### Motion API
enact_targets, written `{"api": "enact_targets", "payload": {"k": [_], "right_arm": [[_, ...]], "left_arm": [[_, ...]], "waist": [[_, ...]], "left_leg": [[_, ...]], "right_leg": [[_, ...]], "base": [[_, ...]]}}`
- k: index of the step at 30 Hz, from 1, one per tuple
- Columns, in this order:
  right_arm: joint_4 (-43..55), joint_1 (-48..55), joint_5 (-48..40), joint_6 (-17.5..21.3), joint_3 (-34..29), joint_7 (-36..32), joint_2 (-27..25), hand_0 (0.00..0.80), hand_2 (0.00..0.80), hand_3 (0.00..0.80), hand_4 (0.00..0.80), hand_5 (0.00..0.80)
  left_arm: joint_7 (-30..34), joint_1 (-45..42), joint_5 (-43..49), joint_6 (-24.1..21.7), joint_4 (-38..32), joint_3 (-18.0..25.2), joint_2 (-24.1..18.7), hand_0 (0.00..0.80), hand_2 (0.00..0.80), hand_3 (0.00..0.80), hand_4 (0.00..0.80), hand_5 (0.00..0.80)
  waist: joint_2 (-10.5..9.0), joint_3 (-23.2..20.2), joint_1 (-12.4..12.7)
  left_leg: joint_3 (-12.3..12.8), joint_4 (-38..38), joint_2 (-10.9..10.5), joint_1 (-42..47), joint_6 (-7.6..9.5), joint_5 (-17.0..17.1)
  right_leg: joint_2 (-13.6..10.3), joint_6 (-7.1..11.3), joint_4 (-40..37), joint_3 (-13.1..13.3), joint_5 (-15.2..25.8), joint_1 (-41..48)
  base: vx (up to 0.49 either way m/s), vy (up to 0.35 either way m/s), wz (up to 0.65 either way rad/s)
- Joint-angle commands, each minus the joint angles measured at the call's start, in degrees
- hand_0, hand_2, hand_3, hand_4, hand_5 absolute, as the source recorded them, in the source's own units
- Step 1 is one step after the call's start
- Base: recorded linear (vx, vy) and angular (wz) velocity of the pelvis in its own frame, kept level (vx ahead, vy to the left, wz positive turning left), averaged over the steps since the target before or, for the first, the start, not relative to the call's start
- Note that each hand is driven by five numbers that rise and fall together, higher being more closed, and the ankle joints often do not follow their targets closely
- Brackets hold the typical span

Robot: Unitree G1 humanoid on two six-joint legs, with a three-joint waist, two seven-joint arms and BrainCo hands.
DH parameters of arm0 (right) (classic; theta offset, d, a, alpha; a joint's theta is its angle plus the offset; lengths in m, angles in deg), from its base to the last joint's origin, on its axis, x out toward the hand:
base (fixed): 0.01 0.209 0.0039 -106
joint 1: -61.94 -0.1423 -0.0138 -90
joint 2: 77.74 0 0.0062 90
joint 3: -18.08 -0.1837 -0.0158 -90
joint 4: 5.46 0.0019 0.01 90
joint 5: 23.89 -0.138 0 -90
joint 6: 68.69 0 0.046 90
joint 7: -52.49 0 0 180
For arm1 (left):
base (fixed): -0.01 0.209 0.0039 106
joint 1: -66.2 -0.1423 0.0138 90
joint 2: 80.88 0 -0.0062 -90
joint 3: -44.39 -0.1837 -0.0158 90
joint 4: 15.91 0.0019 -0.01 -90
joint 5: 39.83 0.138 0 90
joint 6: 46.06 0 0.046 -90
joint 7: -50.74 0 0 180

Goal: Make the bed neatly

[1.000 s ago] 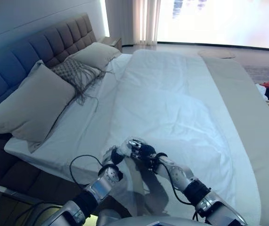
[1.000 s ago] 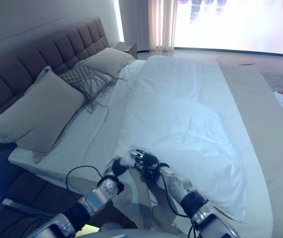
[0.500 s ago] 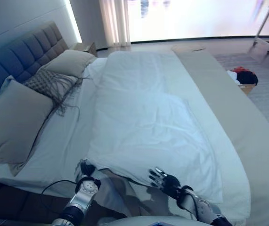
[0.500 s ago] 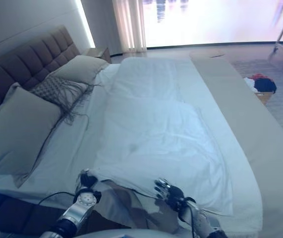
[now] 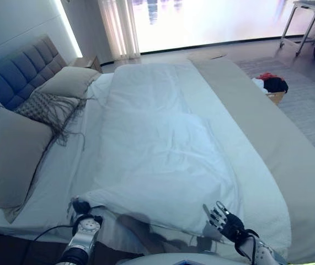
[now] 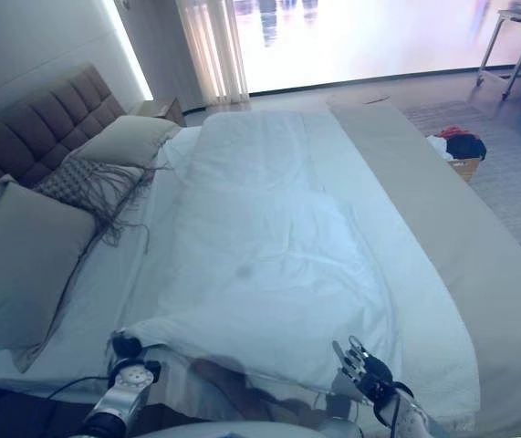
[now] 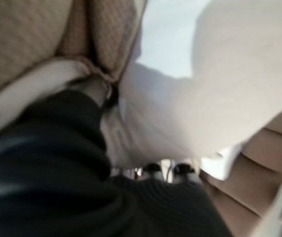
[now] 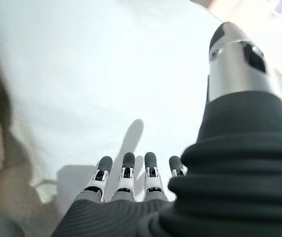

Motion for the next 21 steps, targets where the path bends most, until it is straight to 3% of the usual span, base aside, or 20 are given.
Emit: {"api": "enact_targets", "payload": {"k": [1, 7, 13, 21], "right_arm": [[0.1, -0.8, 1.3, 1.5, -3.3, -2.7, 2.8, 0.0, 0.0, 0.0, 0.0, 0.0], [-1.0, -0.1, 2.5, 1.5, -3.6, -4.7, 2.1, 0.0, 0.0, 0.0, 0.0, 0.0], [0.3, -0.2, 1.5, 1.5, -2.2, -2.8, 2.6, 0.0, 0.0, 0.0, 0.0, 0.0], [2.0, 1.5, 0.1, 2.9, -2.1, -1.9, 3.8, 0.0, 0.0, 0.0, 0.0, 0.0]], "left_arm": [[-1.8, 2.7, 4.6, -3.9, -3.2, 11.9, -15.8, 0.8, 0.8, 0.8, 0.8, 0.8], [-0.3, 0.3, -1.1, -2.5, -3.4, 18.6, -21.5, 0.8, 0.8, 0.8, 0.8, 0.8], [-0.3, -1.2, -5.3, -4.9, 1.1, 24.0, -22.0, 0.8, 0.8, 0.8, 0.8, 0.8], [-3.6, -2.5, -7.1, -7.7, -0.5, 25.0, -18.9, 0.8, 0.8, 0.8, 0.8, 0.8]], "waist": [[-2.89, 1.0, 0.6], [-1.74, 0.5, 1.3], [-1.11, 0.0, 1.8], [-2.0, 0.1, 3.2]], "left_leg": [[-3.9, 2.5, 0.8, 0.1, -3.33, -2.4], [-4.3, 2.1, 0.1, -0.6, -3.37, -2.4], [-4.7, 1.9, -0.4, -0.8, -3.57, -2.6], [-5.4, 1.9, -0.3, -0.6, -3.42, -3.2]], "right_leg": [[-2.0, 4.27, -22.6, -1.5, 20.4, 7.8], [-2.2, 4.16, -22.5, -1.7, 19.9, 7.4], [-2.7, 4.33, -22.5, -2.3, 19.6, 7.5], [-2.6, 4.65, -22.5, -3.4, 19.5, 8.0]], "base": [[-0.011, 0.092, -0.08], [-0.02, 0.065, -0.03], [-0.002, 0.018, -0.01], [-0.005, -0.024, 0.03]]}}
